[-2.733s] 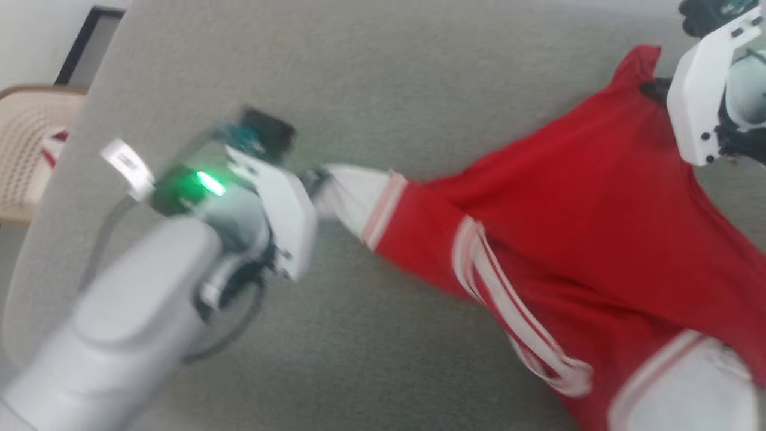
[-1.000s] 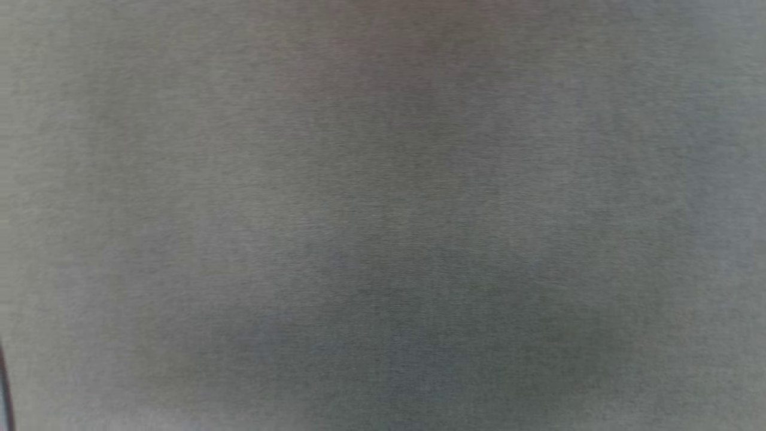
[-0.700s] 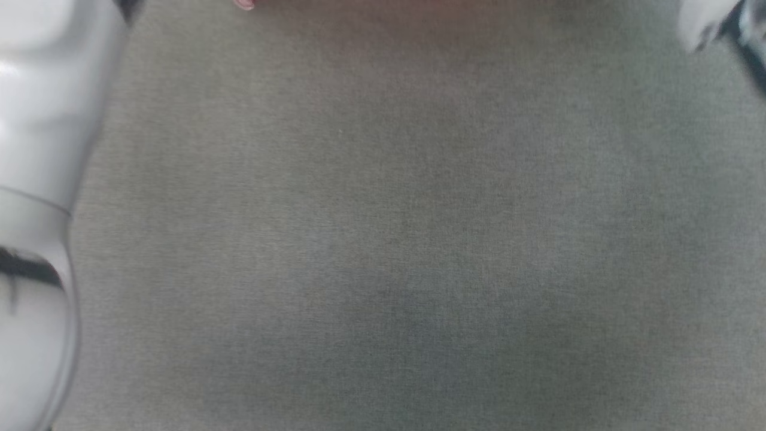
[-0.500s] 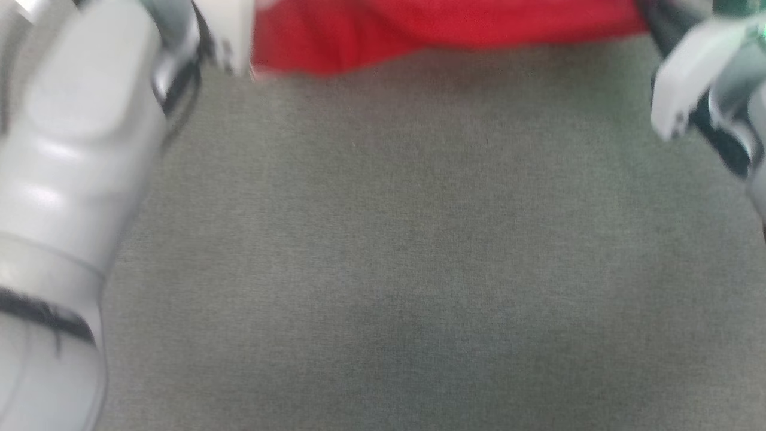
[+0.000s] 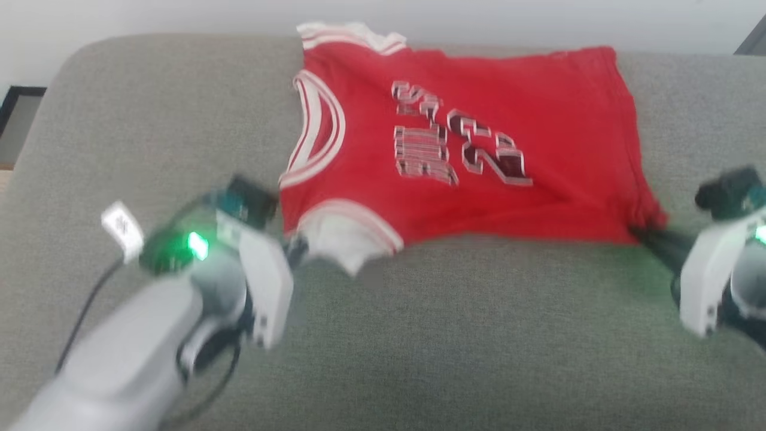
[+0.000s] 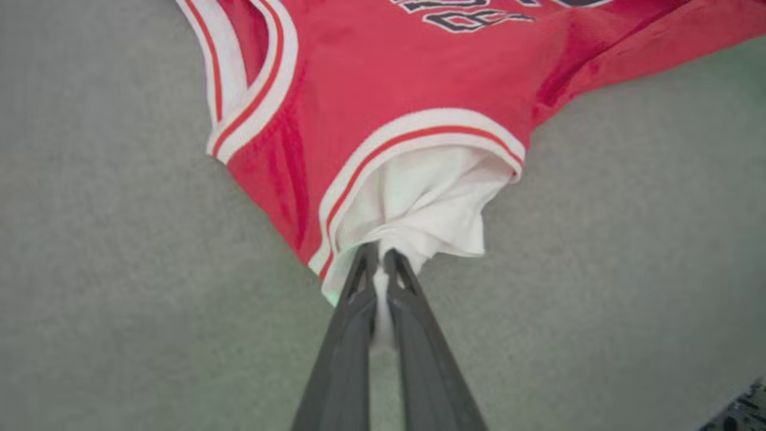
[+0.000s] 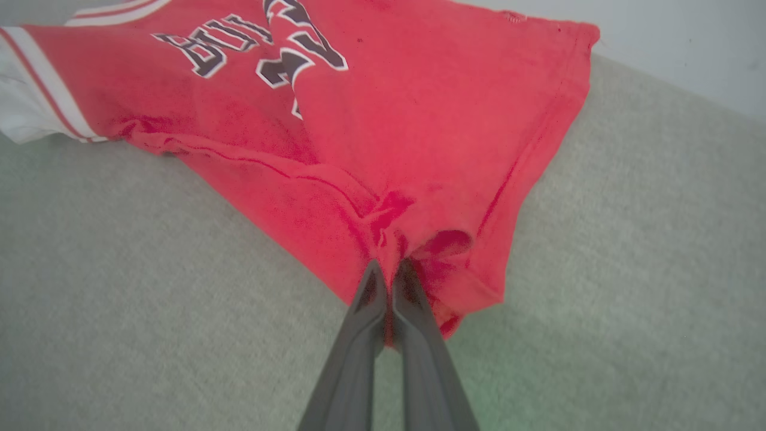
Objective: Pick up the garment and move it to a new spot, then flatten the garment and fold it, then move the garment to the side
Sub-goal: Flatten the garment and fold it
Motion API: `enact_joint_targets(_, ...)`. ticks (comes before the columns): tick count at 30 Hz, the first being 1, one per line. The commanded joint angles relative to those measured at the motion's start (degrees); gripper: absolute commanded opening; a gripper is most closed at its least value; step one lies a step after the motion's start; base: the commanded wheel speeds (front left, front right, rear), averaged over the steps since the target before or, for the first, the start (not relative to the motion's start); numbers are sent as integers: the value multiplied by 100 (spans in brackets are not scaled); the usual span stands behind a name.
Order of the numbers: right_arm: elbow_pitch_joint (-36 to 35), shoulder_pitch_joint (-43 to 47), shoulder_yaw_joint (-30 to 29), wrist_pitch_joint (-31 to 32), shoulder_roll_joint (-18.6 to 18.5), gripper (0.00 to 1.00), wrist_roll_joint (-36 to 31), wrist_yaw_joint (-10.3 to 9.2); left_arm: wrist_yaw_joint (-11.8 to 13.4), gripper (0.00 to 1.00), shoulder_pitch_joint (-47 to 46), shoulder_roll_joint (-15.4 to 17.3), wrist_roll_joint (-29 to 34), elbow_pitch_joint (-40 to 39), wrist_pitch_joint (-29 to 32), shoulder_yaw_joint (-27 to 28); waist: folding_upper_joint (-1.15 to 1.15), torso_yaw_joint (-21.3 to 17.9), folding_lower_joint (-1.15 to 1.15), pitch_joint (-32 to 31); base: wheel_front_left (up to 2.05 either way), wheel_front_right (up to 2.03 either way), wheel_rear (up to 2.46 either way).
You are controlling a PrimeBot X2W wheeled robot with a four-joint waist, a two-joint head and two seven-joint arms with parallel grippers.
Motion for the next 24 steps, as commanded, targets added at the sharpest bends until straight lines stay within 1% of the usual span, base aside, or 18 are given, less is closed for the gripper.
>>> enact_joint_targets(1,-264,342,106,21,-165,0,131,-2,295,0,514,250,-144,-552,149,3,0,0,0,-78,0,0,0)
enact_joint_targets(4,-574,688,178,7,-463,0,243,-3,777,0,1252,629,-331,-1395,357,15,0,-21,0,-140,0,0,0)
enact_joint_targets(7,-834,999,263,26,-675,0,308,-3,1209,0,1848,970,-486,-2064,545,34,0,-30,0,-188,0,0,0)
enact_joint_targets(9,-976,1145,257,-22,-798,0,363,-3,1463,0,2145,1189,-534,-2413,625,58,0,-33,0,-219,0,0,0)
enact_joint_targets(11,-1136,1332,343,34,-936,0,340,-3,1686,0,2414,1324,-616,-2713,698,79,0,-27,0,-247,0,0,0)
enact_joint_targets(17,-1790,1789,661,172,-1351,0,392,-3,2242,0,2963,1689,-799,-3416,970,73,0,-32,0,-290,0,0,0)
enact_joint_targets(18,-1790,1789,661,172,-1351,0,392,-3,2242,0,2963,1689,-799,-3416,970,73,0,-32,0,-290,0,0,0)
enact_joint_targets(20,-1935,1876,708,97,-1429,0,432,-3,2387,0,3029,1776,-783,-3618,1003,103,0,-49,0,-286,0,0,0)
enact_joint_targets(24,-1989,1922,529,-204,-1484,0,524,-3,2607,0,2859,1987,-548,-3988,960,239,0,-113,0,-228,0,0,0)
